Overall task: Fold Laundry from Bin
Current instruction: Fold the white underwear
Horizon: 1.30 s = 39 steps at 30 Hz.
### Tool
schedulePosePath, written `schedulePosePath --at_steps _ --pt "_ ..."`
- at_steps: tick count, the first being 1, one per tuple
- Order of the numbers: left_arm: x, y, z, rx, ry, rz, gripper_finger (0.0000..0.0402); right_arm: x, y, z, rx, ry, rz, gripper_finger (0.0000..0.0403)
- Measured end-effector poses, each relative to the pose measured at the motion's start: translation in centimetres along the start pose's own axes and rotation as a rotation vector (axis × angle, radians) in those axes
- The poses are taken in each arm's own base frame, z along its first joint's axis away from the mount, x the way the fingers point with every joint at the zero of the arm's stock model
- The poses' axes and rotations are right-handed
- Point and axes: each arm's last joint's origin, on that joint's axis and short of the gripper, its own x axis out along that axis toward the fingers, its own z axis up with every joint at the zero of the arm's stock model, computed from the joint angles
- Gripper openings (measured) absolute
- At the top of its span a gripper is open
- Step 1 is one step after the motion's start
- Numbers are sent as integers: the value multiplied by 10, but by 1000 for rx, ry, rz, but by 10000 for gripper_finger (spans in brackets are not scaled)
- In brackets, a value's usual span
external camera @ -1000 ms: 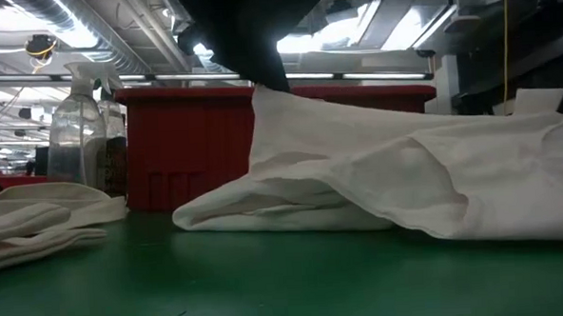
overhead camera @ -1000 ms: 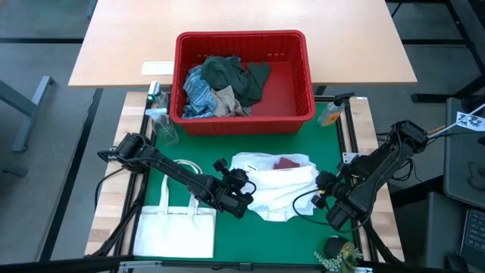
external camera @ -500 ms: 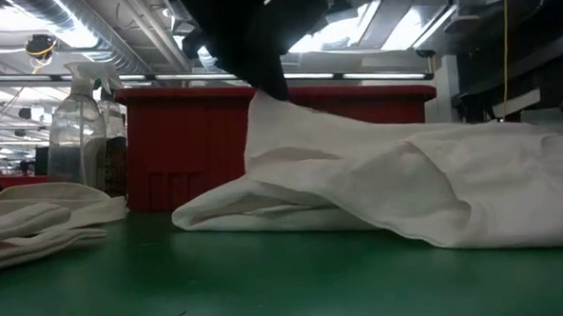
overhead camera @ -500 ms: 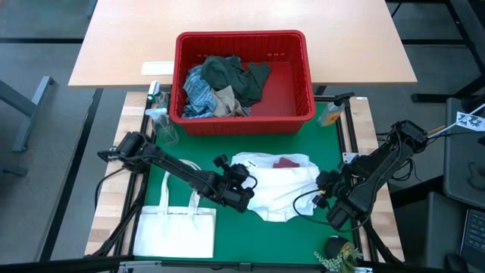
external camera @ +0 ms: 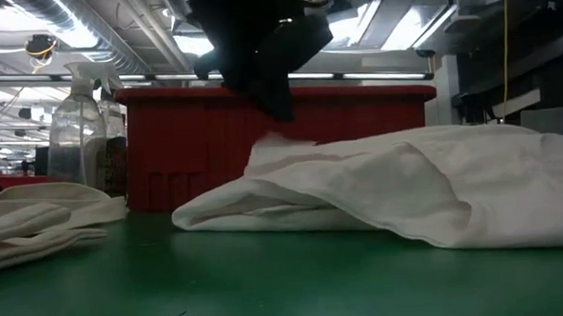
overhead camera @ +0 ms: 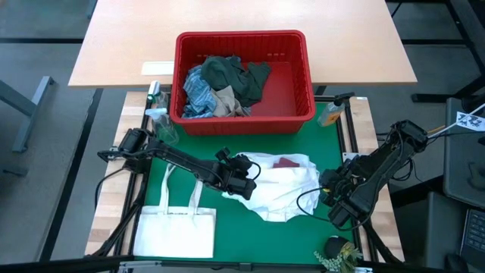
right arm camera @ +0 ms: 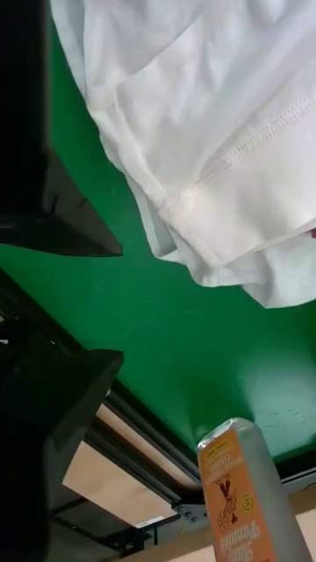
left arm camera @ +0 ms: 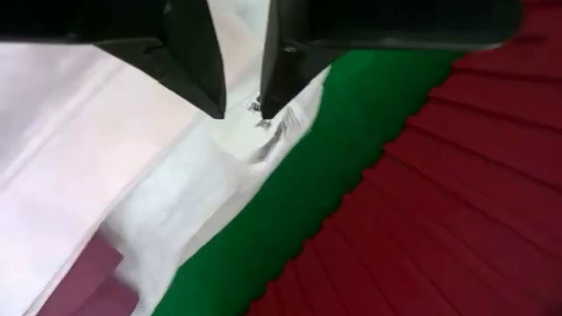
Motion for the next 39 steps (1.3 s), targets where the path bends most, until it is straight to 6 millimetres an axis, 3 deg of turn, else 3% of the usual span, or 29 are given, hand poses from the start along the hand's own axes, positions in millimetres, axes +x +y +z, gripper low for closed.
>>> schedulePosePath --at_steps 5,12,18,21,24,30,39 --pt "2 4 7 123 34 -36 113 0 0 0 1 0 2 184" --pt "-20 3 45 132 -15 -119 131 0 4 0 15 -4 34 184" --pt "-41 -21 61 -63 -30 -501 126 0 7 1 31 -8 67 184" --pt "-49 -41 54 -62 -37 -694 126 0 8 1 33 -8 73 184" --pt "-55 -59 42 11 -61 -774 126 0 8 1 37 -9 81 184" --pt "-58 -91 12 209 -107 -801 131 0 9 1 41 -10 90 184" --pt "-31 -126 -29 382 -160 -707 126 0 11 1 49 -12 107 184"
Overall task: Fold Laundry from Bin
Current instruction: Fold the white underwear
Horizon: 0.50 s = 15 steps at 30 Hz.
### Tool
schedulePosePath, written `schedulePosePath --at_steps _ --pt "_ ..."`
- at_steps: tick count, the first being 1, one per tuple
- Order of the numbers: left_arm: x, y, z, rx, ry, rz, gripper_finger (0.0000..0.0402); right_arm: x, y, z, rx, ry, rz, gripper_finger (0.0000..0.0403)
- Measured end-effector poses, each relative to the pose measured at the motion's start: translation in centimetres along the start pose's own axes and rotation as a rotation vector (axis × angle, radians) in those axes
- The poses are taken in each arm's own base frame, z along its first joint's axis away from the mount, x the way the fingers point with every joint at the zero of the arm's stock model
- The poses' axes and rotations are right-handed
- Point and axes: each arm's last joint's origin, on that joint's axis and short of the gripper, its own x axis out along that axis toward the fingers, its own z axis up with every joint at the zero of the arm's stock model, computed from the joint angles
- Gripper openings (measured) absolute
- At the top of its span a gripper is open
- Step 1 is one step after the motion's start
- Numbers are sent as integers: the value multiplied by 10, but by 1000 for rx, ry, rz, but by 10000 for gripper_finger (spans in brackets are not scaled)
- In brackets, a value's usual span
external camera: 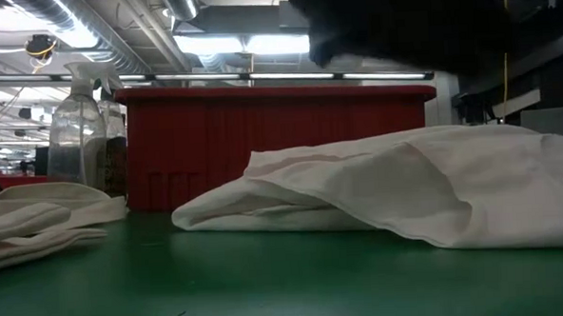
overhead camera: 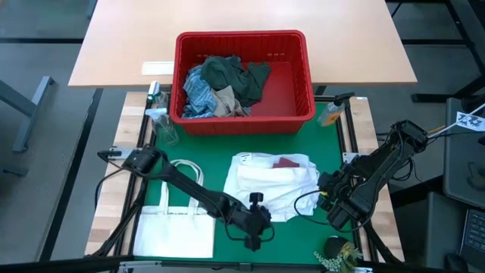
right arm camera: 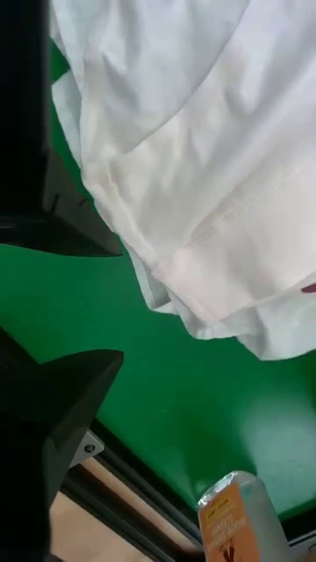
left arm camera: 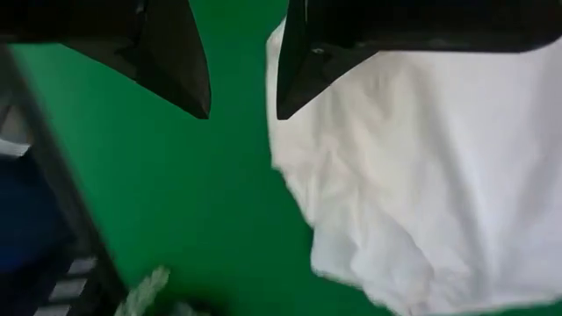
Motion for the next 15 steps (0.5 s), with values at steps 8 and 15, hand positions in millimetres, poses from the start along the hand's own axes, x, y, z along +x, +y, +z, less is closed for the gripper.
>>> schedulePosePath --at_steps 8,15 --pt "32 -3 -26 101 50 19 125 0 1 0 3 -2 7 184" --pt "48 -2 -41 148 87 30 125 0 1 0 4 -3 9 184"
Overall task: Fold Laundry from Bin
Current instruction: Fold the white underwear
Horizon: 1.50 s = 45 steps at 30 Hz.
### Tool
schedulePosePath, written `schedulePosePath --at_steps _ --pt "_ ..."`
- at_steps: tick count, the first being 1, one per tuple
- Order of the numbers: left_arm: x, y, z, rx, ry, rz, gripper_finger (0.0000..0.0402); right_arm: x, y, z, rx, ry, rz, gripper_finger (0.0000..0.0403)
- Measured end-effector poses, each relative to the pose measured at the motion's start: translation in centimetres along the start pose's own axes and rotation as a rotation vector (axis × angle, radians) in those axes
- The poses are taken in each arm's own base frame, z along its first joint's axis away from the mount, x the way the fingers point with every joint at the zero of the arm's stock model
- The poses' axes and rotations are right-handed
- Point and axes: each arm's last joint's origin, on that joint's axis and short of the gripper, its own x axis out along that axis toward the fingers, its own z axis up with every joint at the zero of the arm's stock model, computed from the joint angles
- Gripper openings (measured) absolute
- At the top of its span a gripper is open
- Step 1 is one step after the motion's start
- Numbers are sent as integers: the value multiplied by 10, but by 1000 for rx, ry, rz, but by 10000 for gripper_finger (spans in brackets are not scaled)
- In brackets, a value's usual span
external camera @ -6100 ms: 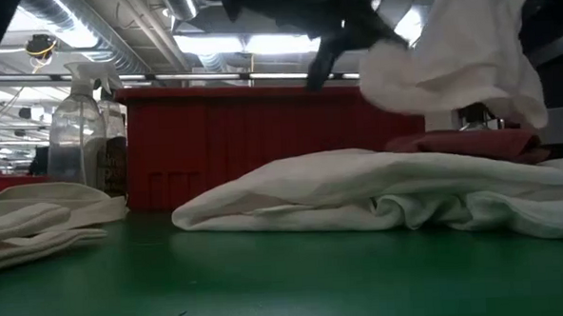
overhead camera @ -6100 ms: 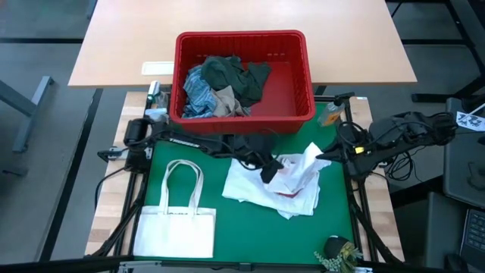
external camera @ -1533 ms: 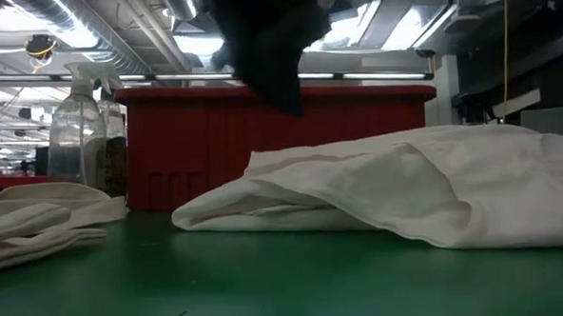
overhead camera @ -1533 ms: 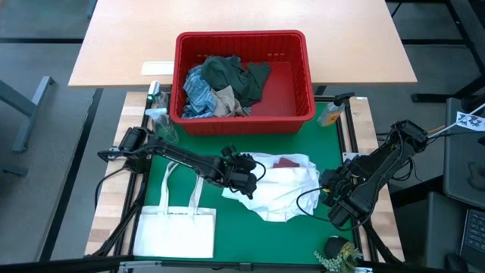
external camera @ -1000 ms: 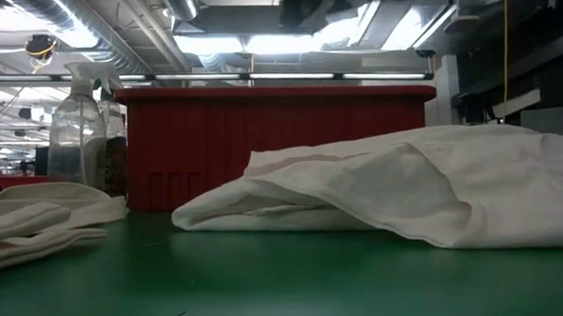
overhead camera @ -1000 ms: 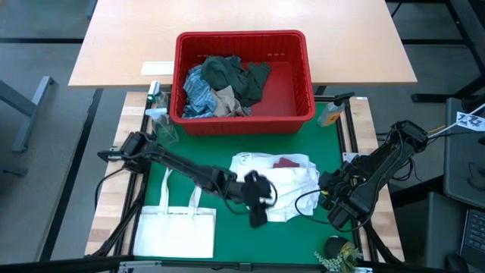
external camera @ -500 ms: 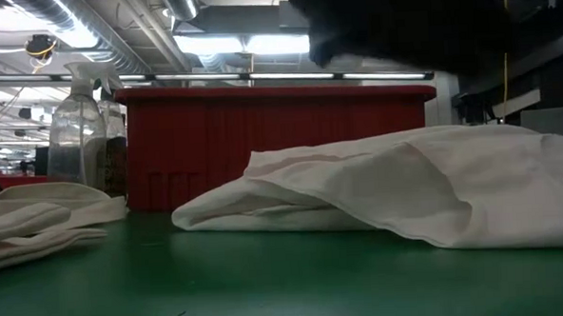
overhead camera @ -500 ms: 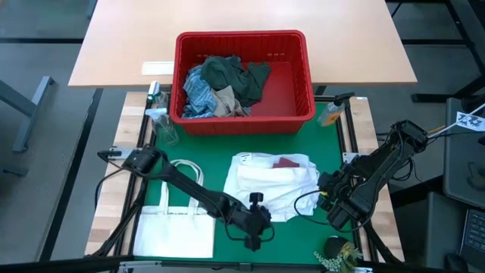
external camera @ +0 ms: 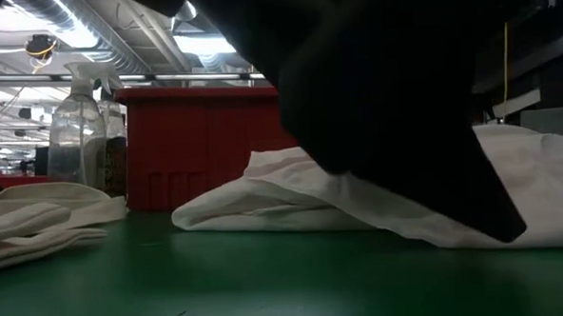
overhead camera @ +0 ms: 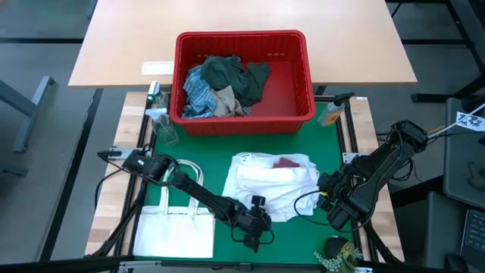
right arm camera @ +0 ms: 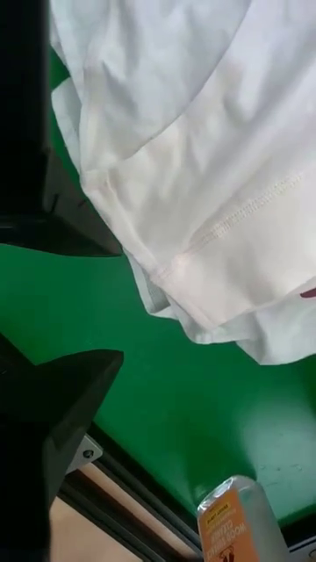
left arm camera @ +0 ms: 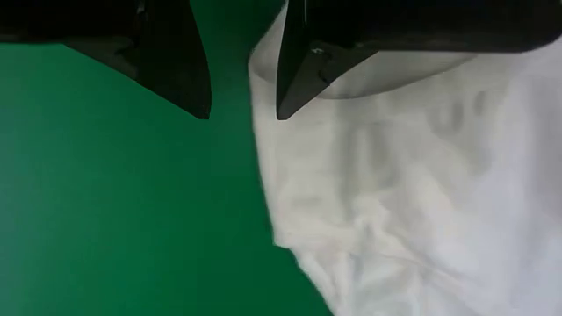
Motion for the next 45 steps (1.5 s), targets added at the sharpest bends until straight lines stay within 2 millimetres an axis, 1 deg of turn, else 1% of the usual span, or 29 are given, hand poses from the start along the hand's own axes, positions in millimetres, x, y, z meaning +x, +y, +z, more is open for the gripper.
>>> schedulePosePath --at_steps 6,12,14,18,25,28,32,35,40,45 --pt "6 13 -2 -28 25 22 125 0 1 1 3 -17 4 184" --pt "10 26 -3 -135 62 7 124 0 3 1 12 -29 22 184" --pt "10 28 -4 -149 76 -3 118 0 2 1 11 -29 21 184" --pt "10 26 -5 -161 82 -17 87 0 2 1 11 -29 21 184" --pt "6 17 -5 -172 80 -28 10 0 2 1 11 -28 21 184" --pt "5 16 -3 -236 80 -29 8 0 2 1 11 -28 21 184" --pt "2 16 7 -288 64 -39 7 0 2 0 7 -1 18 184" --pt "-5 18 22 -295 47 -42 3 -5 2 1 -31 35 30 184" --pt "-20 26 49 -316 33 -33 5 -18 4 7 -70 49 77 184" --pt "-35 38 75 -368 18 -23 6 -33 5 16 -101 -11 119 184"
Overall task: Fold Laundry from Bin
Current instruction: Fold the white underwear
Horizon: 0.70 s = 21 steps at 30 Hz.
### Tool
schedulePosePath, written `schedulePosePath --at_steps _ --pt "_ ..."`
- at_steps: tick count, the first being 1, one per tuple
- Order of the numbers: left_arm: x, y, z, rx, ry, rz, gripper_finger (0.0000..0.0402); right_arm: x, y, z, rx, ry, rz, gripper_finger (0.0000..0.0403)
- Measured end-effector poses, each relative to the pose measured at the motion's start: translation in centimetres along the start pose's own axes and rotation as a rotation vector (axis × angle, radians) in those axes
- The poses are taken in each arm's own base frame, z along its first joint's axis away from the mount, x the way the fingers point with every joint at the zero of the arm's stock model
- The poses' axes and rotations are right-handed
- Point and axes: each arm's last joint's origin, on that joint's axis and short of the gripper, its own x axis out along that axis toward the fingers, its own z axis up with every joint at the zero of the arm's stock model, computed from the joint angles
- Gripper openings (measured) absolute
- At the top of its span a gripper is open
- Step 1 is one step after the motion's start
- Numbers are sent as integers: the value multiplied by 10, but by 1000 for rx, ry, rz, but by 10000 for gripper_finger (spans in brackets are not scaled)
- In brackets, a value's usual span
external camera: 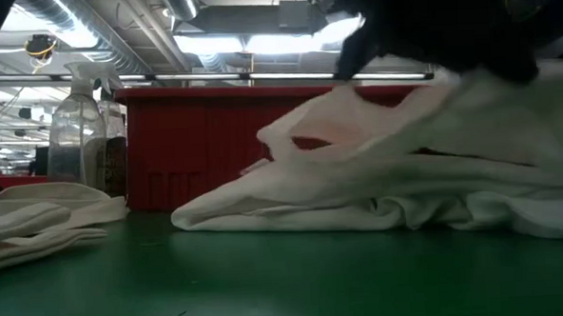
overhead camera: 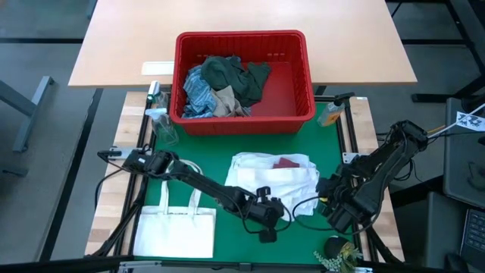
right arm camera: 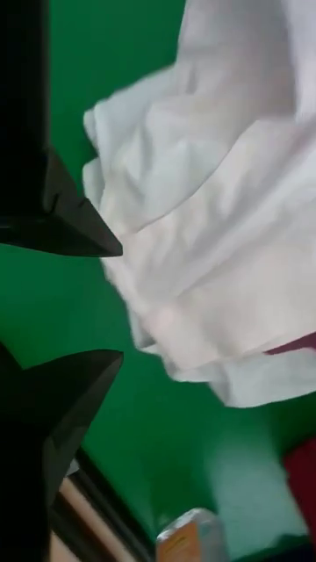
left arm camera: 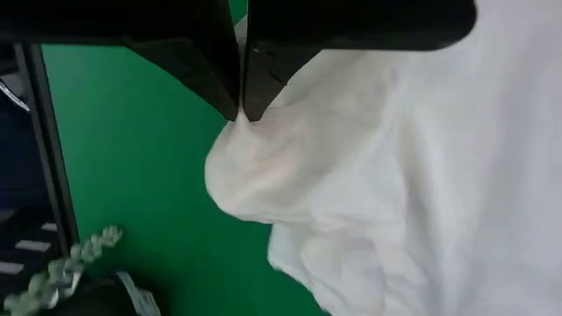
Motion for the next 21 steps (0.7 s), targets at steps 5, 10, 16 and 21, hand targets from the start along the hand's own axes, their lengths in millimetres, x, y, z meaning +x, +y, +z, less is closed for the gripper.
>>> schedulePosePath --at_steps 5,10,16,21 --pt "-12 8 17 -8 19 40 6 -8 3 5 -35 -25 44 184" --pt "-21 20 28 -9 38 122 6 -8 9 7 -82 -46 98 184" --pt "-25 38 35 -15 56 226 6 -9 13 8 -116 -62 134 184" --pt "-23 56 39 -26 66 305 6 -9 13 8 -115 -64 138 184"
